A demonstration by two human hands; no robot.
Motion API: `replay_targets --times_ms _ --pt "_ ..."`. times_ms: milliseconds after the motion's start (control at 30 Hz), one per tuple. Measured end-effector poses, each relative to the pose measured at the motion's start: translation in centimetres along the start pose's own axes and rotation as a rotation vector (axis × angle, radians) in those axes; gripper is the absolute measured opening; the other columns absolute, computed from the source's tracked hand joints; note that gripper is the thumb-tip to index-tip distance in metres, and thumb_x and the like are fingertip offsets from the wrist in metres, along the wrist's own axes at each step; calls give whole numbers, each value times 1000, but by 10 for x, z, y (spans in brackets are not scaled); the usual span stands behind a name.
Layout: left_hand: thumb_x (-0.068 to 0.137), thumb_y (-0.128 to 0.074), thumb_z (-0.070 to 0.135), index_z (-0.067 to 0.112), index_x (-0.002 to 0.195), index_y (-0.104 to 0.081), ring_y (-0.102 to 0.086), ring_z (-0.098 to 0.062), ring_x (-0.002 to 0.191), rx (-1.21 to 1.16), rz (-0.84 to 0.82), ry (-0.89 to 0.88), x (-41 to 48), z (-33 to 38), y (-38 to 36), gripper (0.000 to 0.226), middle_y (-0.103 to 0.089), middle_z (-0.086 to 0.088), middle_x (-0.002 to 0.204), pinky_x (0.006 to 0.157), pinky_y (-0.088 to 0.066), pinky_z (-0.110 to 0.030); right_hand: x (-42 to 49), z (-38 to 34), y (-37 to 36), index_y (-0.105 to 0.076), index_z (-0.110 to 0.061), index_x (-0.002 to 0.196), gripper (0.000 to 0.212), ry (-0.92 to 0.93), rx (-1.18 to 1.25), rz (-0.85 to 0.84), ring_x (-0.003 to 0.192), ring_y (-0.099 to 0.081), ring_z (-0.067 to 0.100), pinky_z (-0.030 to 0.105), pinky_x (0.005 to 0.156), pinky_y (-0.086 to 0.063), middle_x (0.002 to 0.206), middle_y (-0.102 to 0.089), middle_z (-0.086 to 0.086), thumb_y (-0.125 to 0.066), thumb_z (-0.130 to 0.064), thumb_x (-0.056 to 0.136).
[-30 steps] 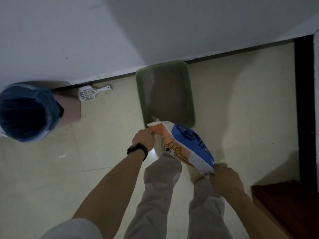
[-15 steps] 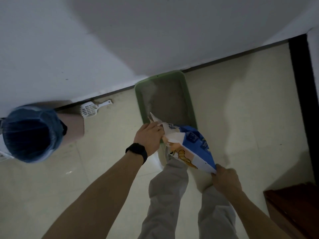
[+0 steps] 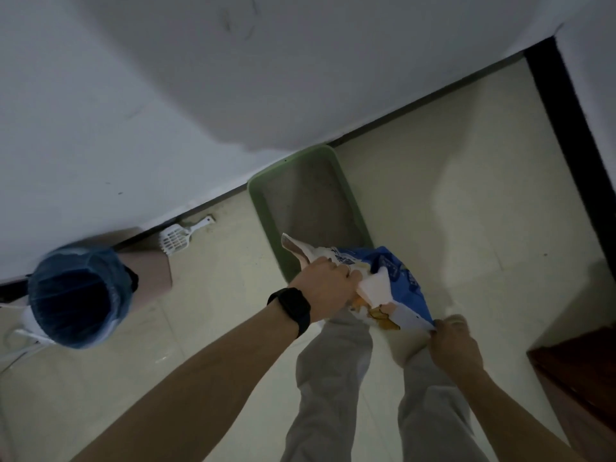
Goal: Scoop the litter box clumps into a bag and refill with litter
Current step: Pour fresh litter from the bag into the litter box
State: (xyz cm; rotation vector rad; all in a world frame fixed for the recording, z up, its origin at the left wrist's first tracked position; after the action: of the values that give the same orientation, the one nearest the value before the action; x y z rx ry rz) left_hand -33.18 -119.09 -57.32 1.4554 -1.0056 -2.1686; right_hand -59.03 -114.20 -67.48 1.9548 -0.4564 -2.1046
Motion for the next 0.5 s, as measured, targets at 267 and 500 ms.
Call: replay_targets --times_ms 267,500 --pt "100 -39 13 7 106 -57 -63 -29 82 17 -9 -210 13 52 0 19 -66 -10 97 81 -51 -43 -13 -13 27 -58 -15 126 35 268 310 233 103 -62 31 30 86 -44 126 -61 10 -52 -32 96" --pt "100 -39 9 7 96 -59 -50 -22 64 76 -80 -224 41 120 27 20 -67 -8 87 73 -45 -37 -86 9 85 -31 -39 149 94 556 448 341 90 -59 2 21 77 -51 144 -34 -22 -82 -49 72"
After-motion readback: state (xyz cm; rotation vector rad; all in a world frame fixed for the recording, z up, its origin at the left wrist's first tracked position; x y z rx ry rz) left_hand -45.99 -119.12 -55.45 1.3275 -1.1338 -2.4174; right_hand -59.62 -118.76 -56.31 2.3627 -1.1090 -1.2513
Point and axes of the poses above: each hand's wrist, its own x-axis towards the middle knuckle, its own y-axis out of the back of the hand, z = x × y, the point moved 7 cm from there along x, towards the middle knuckle
